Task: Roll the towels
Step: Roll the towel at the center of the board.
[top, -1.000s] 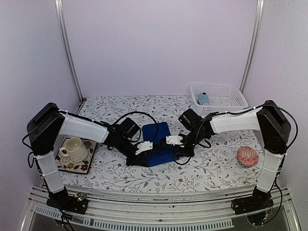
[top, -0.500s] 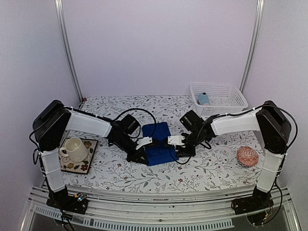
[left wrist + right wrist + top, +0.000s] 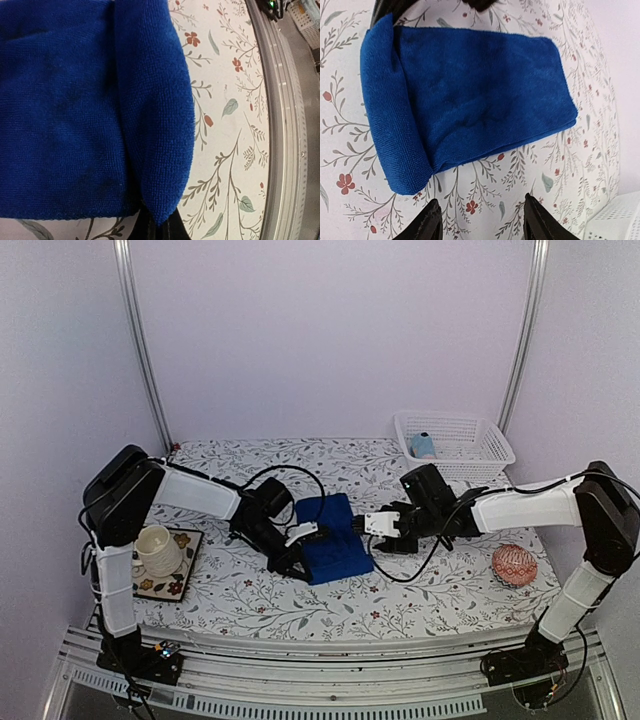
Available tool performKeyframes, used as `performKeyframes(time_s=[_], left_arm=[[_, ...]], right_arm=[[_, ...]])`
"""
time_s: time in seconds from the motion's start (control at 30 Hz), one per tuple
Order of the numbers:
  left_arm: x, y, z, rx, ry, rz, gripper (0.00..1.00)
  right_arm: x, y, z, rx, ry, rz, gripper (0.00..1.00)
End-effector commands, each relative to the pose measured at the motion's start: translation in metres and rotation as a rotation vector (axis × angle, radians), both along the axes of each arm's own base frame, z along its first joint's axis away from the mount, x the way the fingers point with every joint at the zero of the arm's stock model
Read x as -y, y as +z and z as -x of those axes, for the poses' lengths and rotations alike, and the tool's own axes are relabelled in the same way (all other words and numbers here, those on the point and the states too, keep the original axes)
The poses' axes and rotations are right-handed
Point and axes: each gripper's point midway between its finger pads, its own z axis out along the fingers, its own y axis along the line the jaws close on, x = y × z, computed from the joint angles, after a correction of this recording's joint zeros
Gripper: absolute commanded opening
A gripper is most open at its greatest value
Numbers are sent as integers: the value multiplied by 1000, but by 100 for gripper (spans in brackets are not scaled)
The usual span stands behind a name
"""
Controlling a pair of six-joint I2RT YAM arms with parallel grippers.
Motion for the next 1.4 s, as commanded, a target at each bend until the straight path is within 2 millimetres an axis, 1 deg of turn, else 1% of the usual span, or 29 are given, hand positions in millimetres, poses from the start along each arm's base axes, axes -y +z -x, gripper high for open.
performKeyframes(time_s=[0.0,0.03,0.07,0.1,0.2,0.27,0.33,0.4,0.5,0.63,0.87,1.03,1.13,1.23,1.37], left_arm=[[-9,-16,-5,-65,36,-50,0],[-9,-16,-6,-76,39,-49,0],[-9,-18,-6,-95,44,-50,0],[-10,-19,-6,-110,51,-53,0],[-14,-25,-5,-159,70,-63,0],[-14,-25,-4,-176,73,-58,0],[-13,-25,-3,-189,74,-54,0],[-13,-26,-4,-191,78,-59,0],[-14,-27,-5,-195,83,-62,0],[-14,-27,-5,-205,88,-61,0],[-15,-27,-10,-214,106,-62,0],[-16,-28,-12,-226,115,-60,0],[-16,-28,-13,-235,120,-55,0],[-17,-27,-15,-235,128,-55,0],[-18,-27,-17,-240,135,-50,0]], right_arm=[[-16,22,19,136,149,-79,56],[-18,23,27,152,182,-91,57],[-18,18,36,164,211,-86,58],[-22,17,44,178,241,-89,58],[-29,8,59,192,272,-80,58],[-32,0,66,209,281,-70,58],[-37,0,64,255,269,-83,58],[-38,-6,61,265,248,-75,58],[-38,-16,52,289,211,-53,57],[-40,-22,42,303,176,-39,56],[-36,-36,46,285,170,-33,56],[-35,-40,39,305,148,-17,56],[-38,-44,44,290,178,-21,55],[-36,-49,48,277,192,-15,55],[-38,-52,43,278,176,-6,53]])
